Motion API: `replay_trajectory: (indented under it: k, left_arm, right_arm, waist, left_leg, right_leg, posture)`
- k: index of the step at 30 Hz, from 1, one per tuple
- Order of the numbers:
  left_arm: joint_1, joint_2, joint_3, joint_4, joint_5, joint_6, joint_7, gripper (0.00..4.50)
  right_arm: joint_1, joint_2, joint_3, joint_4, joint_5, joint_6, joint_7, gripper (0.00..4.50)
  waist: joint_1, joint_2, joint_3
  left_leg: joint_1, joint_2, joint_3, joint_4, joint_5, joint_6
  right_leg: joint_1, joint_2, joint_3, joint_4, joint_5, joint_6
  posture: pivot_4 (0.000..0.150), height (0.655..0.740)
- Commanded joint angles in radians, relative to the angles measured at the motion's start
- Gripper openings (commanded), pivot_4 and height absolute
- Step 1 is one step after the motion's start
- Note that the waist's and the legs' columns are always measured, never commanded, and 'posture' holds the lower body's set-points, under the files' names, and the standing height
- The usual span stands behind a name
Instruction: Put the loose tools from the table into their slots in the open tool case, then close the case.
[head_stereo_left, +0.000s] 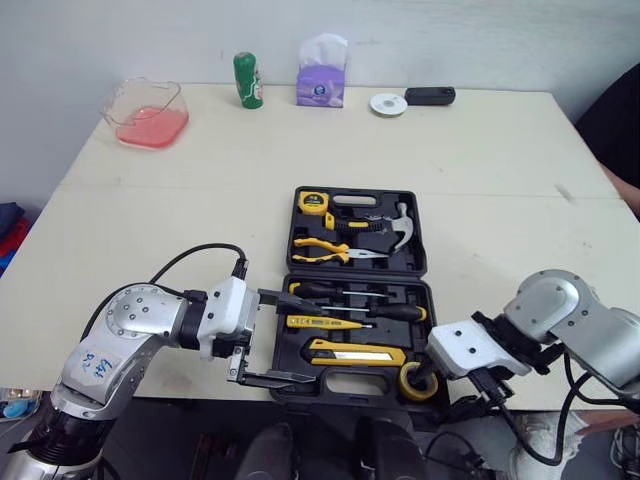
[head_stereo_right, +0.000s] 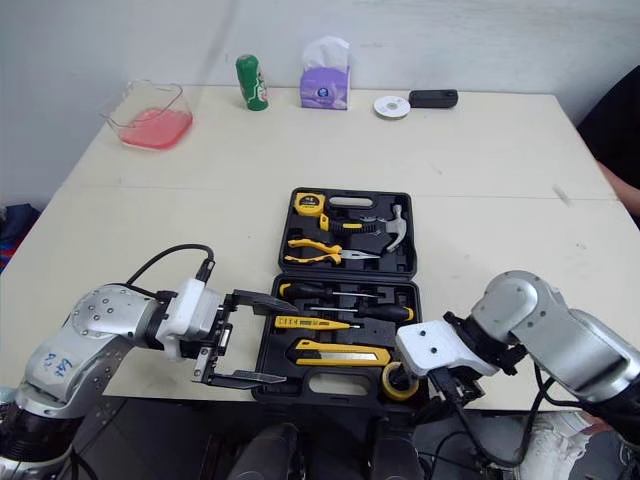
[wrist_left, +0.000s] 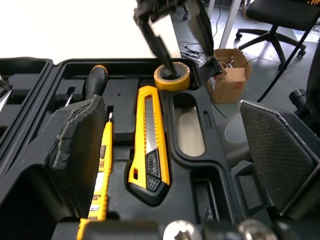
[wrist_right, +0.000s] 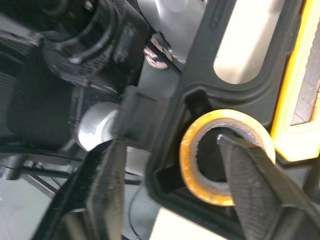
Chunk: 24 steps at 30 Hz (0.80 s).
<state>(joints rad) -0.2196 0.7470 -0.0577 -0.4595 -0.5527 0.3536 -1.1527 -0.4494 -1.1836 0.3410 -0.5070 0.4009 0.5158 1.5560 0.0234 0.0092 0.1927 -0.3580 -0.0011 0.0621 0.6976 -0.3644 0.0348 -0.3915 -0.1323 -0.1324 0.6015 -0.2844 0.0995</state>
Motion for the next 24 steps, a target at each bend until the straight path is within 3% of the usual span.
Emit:
replay_trajectory:
  k: [1,3,5,8,12,15,19,24]
  left_arm:
    - [0.0,0.005,0.017,-0.015,0.001,-0.02,-0.001,4.5]
    - [0.004,0.005,0.017,-0.016,0.001,-0.023,0.0,4.5]
    - [0.008,0.006,0.02,-0.013,0.002,-0.028,-0.003,4.5]
    - [0.01,0.008,0.025,-0.004,0.006,-0.038,-0.006,4.5]
    - [0.008,0.012,0.038,0.01,0.003,-0.043,-0.01,4.5]
    - [0.0,0.01,0.037,0.025,0.013,-0.052,-0.011,4.5]
    - [-0.008,0.015,0.037,0.033,0.017,-0.056,-0.013,4.5]
    - [0.016,0.045,0.069,0.016,-0.004,-0.034,-0.013,4.5]
  right_arm:
    - [-0.017,-0.073,-0.077,-0.003,0.153,0.03,0.058,2.98]
    - [-0.006,-0.107,-0.095,0.005,0.201,0.014,0.058,2.98]
    - [0.031,-0.066,-0.197,0.043,0.301,0.026,0.056,2.98]
    - [0.099,0.023,-0.306,0.082,0.311,-0.077,0.002,2.98]
    - [0.223,0.093,-0.39,0.057,0.356,-0.06,-0.066,2.98]
    - [0.318,0.156,-0.398,0.056,0.324,-0.109,-0.094,2.11]
    - [0.387,0.209,-0.349,0.081,0.235,-0.187,-0.101,0.09]
    - [0.428,0.293,-0.327,0.108,0.192,-0.266,-0.124,0.04]
  waist:
    - [0.0,0.0,0.0]
    - [0.0,0.0,0.0]
    - [0.0,0.0,0.0]
    - [0.001,-0.001,0.001]
    - [0.004,-0.001,0.0]
    - [0.003,-0.001,0.0]
    - [0.003,-0.001,0.001]
    - [0.0,-0.001,0.001]
  left_leg:
    - [0.0,0.0,0.0,0.0,0.0,0.0]
    - [0.0,0.0,0.0,-0.001,0.0,0.0]
    - [0.0,0.001,0.0,-0.001,0.0,0.0]
    - [0.0,0.001,0.0,0.0,0.0,0.0]
    - [0.0,0.0,0.0,0.0,0.0,0.0]
    - [0.0,0.0,0.0,0.0,0.0,0.0]
    - [0.0,0.0,0.0,0.0,0.0,0.0]
    - [0.0,0.0,0.001,0.0,0.0,0.0]
  right_leg:
    - [0.0,0.0,0.0,0.0,0.0,0.0]
    - [0.0,0.0,0.0,0.0,0.0,0.0]
    - [0.0,0.0,0.0,-0.001,0.0,0.0]
    - [0.001,0.0,0.0,-0.001,0.0,0.0]
    - [0.0,0.0,0.0,0.0,0.0,0.0]
    - [0.001,0.0,-0.001,0.002,0.0,0.0]
    - [0.001,0.0,0.0,0.002,0.0,0.0]
    - [0.001,0.001,0.0,0.004,0.0,0.0]
  posture:
    - [0.15,0.74]
    - [0.15,0.74]
    - [0.15,0.74]
    - [0.15,0.74]
    - [0.15,0.74]
    - [0.15,0.74]
    - [0.15,0.74]
    - [0.15,0.74]
